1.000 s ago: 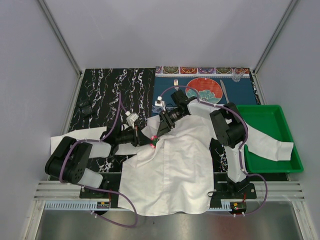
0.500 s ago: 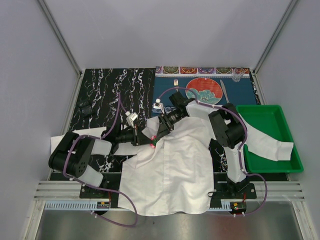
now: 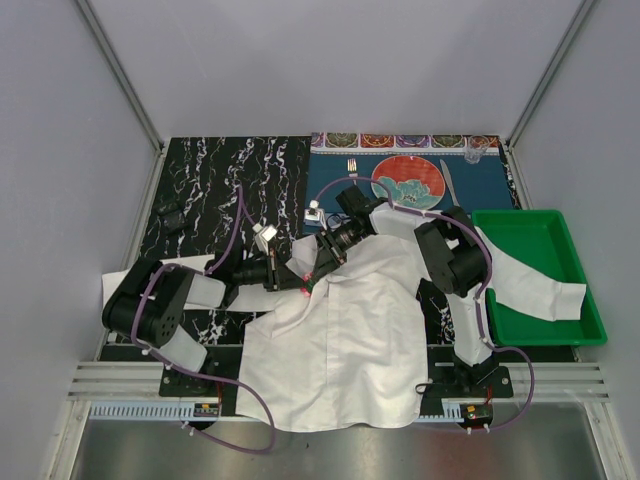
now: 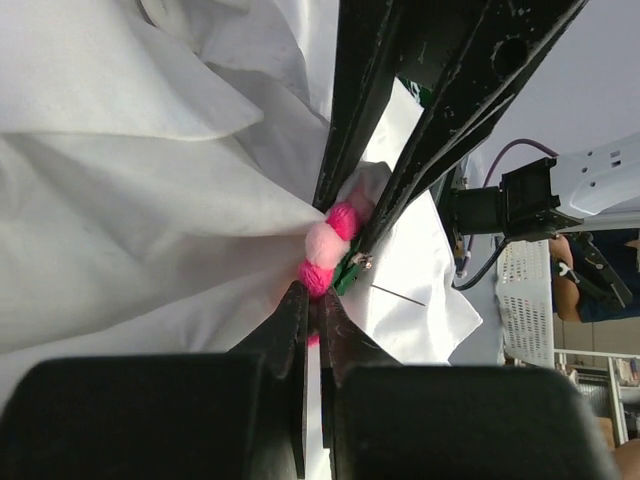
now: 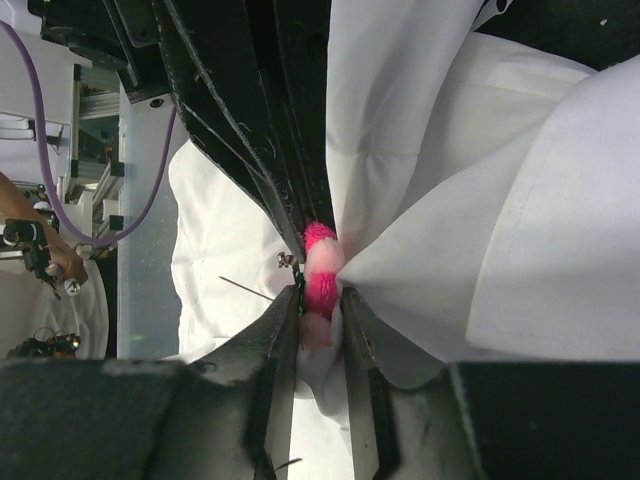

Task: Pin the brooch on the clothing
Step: Pin the brooch to the clothes.

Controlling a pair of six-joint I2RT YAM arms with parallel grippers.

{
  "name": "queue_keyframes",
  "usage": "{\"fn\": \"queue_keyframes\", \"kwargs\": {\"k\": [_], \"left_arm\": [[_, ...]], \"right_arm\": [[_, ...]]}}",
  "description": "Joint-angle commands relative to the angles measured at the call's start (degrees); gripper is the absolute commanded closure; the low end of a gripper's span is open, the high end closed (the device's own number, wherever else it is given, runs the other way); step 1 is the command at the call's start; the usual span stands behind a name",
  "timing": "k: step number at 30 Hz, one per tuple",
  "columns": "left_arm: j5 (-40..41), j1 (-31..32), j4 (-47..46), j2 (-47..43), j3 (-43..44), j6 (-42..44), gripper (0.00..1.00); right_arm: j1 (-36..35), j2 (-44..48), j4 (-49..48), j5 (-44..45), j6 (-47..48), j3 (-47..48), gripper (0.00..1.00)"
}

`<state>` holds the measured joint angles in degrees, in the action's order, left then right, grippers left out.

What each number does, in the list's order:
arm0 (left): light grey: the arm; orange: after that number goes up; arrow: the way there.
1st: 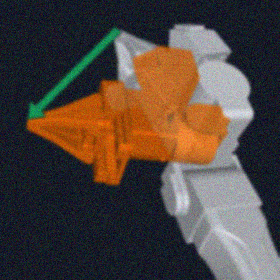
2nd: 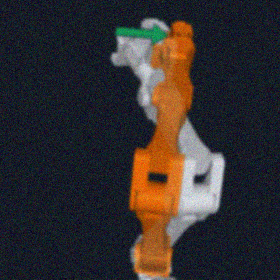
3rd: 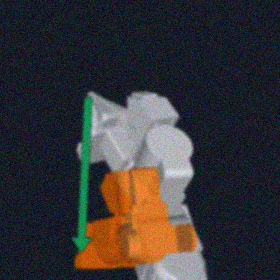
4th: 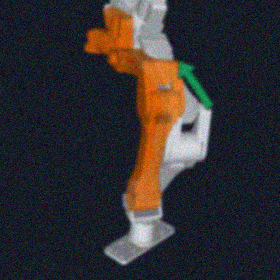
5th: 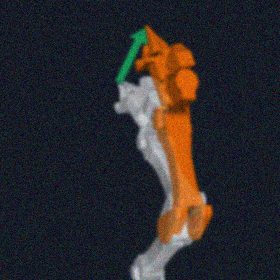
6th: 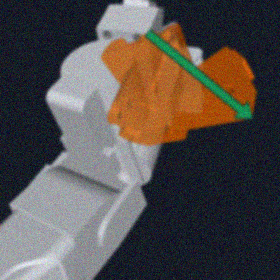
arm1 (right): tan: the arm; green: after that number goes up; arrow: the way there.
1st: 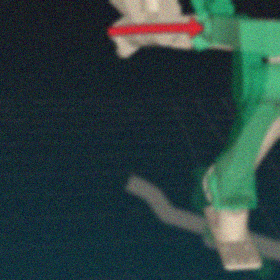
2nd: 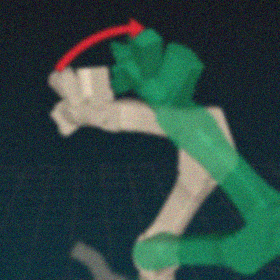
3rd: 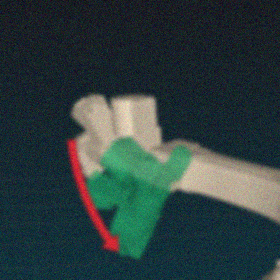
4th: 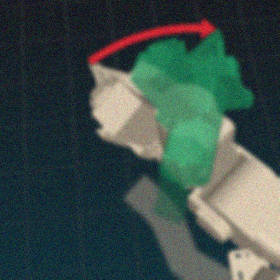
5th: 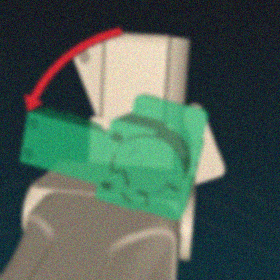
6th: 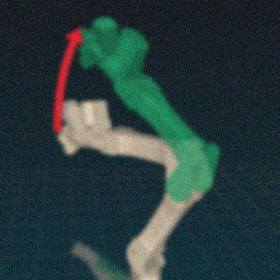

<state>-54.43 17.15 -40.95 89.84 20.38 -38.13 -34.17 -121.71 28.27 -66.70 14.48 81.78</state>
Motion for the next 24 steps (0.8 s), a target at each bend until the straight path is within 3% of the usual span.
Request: {"fn": "queue_keyframes", "kwargs": {"k": [1,6,7,8,9,11,13,15,18,20,24], "left_arm": [[-1.73,-0.45,-6.42,1.56,2.03,-2.74,1.0],[-0.85,-0.8,-6.43,2.0,2.56,-2.92,1.0],[-0.85,-0.89,-5.64,2.18,3.25,-2.57,1.0],[-0.94,-0.89,-5.11,2.35,3.61,-1.87,1.0],[-1.11,-0.89,-3.8,2.44,4.05,-1.69,1.0],[-1.38,-0.89,-3.7,2.79,4.66,-1.51,1.0],[-1.9,-0.89,-3.17,3.14,5.1,-1.6,1.0],[-1.99,-0.89,-3.52,3.49,5.11,-1.77,1.0],[-1.82,-0.89,-4.14,3.58,4.93,-2.3,1.0],[-1.73,-0.89,-4.05,3.67,4.93,-2.39,1.0],[-1.03,-1.5,-8.0,3.06,2.92,-4.23,1.0]], "right_arm": [[-1.07,-0.19,-0.41,-1.77,0.55,-0.13,0.75],[-1.16,-0.46,-0.24,-1.33,-0.15,-0.22,0.94],[-1.07,-0.72,0.03,-1.16,-0.59,0.05,0.94],[-0.98,-1.16,0.12,-0.72,-1.29,0.4,0.91],[-0.98,-1.33,0.38,-0.8,-1.56,0.57,0.76],[-0.98,-1.25,0.56,-1.5,-1.04,0.58,0.7],[-0.98,-0.99,0.47,-1.59,-0.6,0.49,0.7],[-1.07,-1.07,0.47,-1.51,-0.51,0.75,0.73],[-0.98,-0.81,0.47,-1.24,0.11,0.49,0.93],[-1.07,-0.9,0.56,-1.24,0.11,0.49,1.0],[-0.46,-1.6,0.47,-1.94,-1.82,0.66,1.0]]}}
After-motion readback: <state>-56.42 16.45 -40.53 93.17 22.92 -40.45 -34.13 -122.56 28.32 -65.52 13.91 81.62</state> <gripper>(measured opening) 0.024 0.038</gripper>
